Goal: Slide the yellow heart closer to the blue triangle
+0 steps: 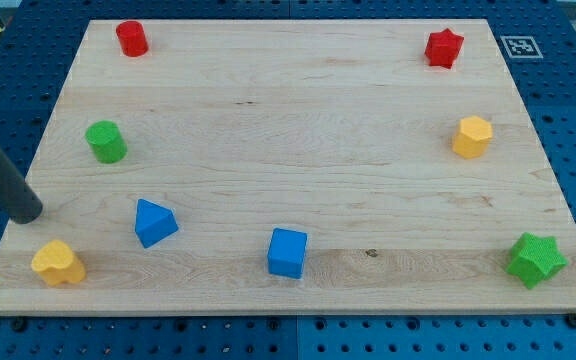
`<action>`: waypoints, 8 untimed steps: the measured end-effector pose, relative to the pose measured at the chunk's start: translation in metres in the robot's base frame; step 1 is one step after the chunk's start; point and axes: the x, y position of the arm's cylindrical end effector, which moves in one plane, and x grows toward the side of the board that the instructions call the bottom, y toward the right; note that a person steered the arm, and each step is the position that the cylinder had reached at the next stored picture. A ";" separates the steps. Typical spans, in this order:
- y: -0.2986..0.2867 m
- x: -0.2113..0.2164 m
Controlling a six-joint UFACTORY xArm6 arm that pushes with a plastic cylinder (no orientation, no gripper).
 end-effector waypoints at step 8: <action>0.028 0.080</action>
